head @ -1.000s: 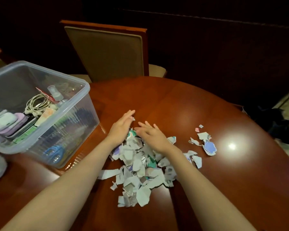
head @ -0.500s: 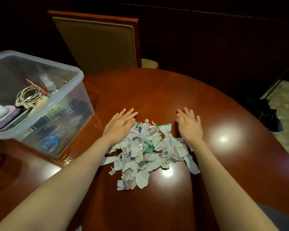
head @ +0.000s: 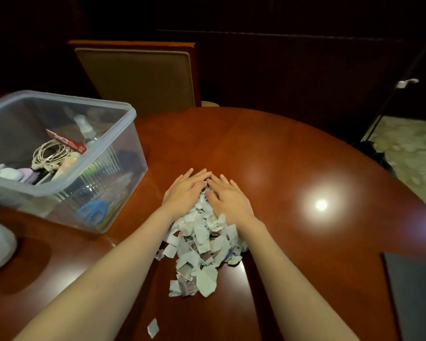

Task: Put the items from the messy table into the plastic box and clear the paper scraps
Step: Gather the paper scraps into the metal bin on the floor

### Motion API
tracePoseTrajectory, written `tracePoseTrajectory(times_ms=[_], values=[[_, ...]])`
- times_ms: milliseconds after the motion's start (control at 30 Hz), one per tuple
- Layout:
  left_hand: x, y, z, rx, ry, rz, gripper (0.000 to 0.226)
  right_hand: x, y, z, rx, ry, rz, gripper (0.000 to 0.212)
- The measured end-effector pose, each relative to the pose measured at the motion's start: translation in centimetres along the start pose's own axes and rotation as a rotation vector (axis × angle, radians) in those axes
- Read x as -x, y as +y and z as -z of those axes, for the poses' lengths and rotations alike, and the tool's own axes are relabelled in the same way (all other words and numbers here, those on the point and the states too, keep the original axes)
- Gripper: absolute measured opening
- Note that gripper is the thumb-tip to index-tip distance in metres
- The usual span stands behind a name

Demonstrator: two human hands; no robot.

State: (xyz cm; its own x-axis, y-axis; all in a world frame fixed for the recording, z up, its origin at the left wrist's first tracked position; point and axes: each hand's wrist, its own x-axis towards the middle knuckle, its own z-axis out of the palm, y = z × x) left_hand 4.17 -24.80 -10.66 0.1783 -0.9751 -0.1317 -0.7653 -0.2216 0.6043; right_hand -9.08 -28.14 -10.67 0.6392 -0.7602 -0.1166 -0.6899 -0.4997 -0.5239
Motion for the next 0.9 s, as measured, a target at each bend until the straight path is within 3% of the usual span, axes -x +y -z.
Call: tracePoseTrajectory(times_ms=[333,667,900], values=[[1.8,-1.9,0.4,-0.08,-0.05,-0.146,0.044,1.6,-2.5,-1.5,0.045,0.061,-0.028,0.047],[9.5,-3.7,0.5,-0.165,-0.026,-0.228,0.045,6.8,-6.3,-4.9,0.087,0.151,-0.06,0.043],[14.2,-4.9,0.7,-0.142,-0.044,-0.249,0.045,9.1,-6.9,-4.0,-0.474,0.185,-0.088,0.028]])
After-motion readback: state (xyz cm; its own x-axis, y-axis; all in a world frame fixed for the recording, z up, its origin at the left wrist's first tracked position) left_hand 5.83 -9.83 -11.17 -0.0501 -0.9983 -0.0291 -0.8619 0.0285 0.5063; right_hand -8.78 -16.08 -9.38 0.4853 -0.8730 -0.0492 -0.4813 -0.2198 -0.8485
